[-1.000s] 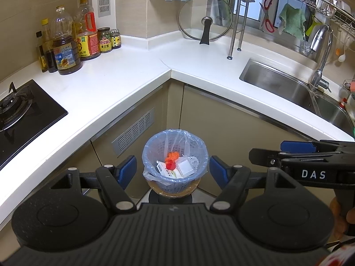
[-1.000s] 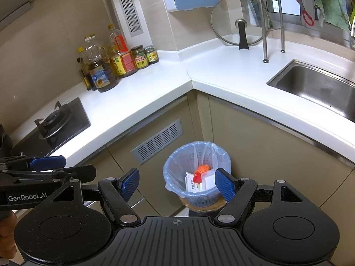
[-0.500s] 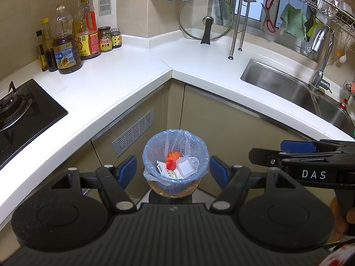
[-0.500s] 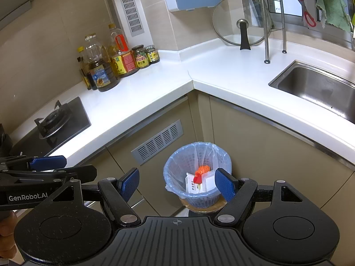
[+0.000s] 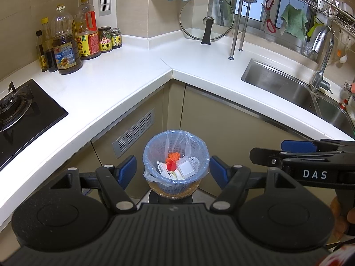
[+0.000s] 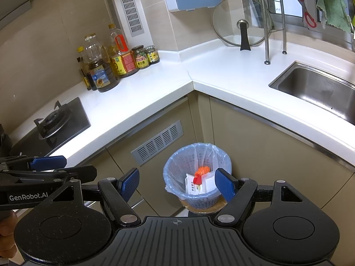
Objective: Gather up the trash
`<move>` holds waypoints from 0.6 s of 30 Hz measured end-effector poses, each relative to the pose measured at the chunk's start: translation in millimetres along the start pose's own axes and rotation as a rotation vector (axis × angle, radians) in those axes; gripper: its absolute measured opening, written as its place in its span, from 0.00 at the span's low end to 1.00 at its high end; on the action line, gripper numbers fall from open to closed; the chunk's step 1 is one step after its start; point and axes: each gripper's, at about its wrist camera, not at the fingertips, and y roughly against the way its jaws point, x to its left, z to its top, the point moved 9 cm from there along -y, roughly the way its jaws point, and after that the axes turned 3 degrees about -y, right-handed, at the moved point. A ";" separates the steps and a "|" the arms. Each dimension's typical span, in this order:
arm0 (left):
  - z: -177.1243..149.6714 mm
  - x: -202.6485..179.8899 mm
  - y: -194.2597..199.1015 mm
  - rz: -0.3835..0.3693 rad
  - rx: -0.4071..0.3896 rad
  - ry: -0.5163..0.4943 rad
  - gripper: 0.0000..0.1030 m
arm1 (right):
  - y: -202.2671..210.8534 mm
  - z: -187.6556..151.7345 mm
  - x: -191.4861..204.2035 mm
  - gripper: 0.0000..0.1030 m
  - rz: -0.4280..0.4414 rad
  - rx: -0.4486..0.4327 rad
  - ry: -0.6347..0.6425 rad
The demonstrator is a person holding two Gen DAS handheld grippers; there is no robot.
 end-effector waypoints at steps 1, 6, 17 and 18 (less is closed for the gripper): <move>0.3 0.2 -0.8 0.000 0.000 0.001 0.68 | 0.0 0.0 0.1 0.73 0.000 0.000 0.000; 0.6 0.9 -1.0 -0.001 -0.001 0.001 0.68 | -1.0 1.3 -0.2 0.73 0.001 0.000 0.001; 1.0 0.7 -0.9 -0.001 -0.001 0.002 0.68 | -1.0 3.1 -2.0 0.73 0.005 -0.003 0.006; 0.9 0.9 -0.9 -0.001 -0.001 0.002 0.68 | -1.1 3.7 -2.3 0.73 0.006 -0.004 0.006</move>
